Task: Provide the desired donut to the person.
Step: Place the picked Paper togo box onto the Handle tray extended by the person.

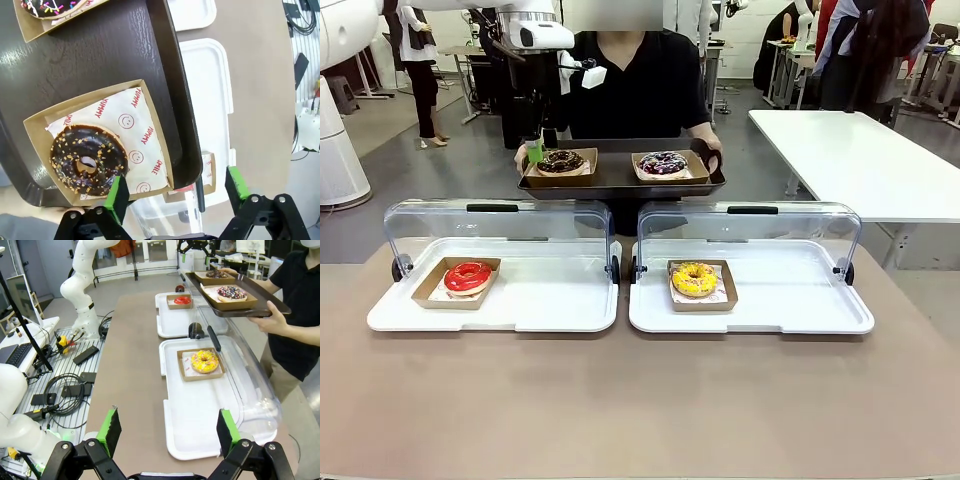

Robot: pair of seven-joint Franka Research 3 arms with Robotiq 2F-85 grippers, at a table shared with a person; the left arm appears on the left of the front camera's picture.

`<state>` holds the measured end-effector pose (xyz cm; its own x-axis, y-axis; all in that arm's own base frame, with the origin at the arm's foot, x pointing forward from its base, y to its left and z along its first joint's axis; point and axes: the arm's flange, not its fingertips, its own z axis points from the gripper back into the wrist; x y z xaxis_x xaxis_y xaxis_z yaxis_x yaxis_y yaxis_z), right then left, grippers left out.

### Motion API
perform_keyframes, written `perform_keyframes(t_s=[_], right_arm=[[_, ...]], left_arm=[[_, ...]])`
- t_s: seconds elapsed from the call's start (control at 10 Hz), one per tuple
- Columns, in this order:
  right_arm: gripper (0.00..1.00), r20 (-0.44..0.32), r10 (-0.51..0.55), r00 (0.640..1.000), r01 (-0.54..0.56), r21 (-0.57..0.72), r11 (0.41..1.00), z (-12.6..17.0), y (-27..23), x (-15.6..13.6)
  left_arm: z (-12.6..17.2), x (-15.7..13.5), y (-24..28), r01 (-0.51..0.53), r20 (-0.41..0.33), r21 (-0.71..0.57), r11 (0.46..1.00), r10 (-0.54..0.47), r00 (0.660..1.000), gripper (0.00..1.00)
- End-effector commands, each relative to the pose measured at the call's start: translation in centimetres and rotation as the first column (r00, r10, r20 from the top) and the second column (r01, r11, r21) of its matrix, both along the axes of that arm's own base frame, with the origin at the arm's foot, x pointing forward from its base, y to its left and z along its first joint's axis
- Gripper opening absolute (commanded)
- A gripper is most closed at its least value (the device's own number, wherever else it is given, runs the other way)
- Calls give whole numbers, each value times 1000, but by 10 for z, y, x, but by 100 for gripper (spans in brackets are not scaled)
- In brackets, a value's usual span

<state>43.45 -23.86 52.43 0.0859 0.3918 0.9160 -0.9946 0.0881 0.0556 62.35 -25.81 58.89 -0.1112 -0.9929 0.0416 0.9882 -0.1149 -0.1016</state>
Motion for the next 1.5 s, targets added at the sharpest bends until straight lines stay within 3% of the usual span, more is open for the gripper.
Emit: perform_keyframes(t_s=[0.0,0.1,0.4,0.6,0.8,1.0,1.2,1.3,1.4], right_arm=[[100,0,1,1000,-1,1,1000,0,0,0],[100,0,1,1000,-1,1,1000,0,0,0],[100,0,1,1000,-1,1,1000,0,0,0],[100,0,1,1000,-1,1,1000,0,0,0],[100,0,1,1000,-1,1,1000,0,0,0],[100,0,1,1000,-1,1,1000,0,0,0],[100,0,1,1000,-1,1,1000,0,0,0],[100,0,1,1000,-1,1,1000,0,0,0],[100,0,1,1000,-1,1,1000,0,0,0]], left_arm=[[6,-9,8,27,-7,-39,999,-28,1000,100],[7,-33,17,56,6,-46,997,-55,998,100],[22,-135,63,126,182,-44,991,-116,976,100],[14,-174,98,96,209,-53,994,-83,974,100],[-5,-190,126,48,204,-60,997,-35,978,100],[-28,-188,137,42,174,-71,997,-29,984,100],[-33,-171,144,16,185,-60,998,-4,983,100],[-33,-190,144,9,158,-44,999,-2,987,100],[-33,-190,144,9,158,-44,999,-2,987,100]])
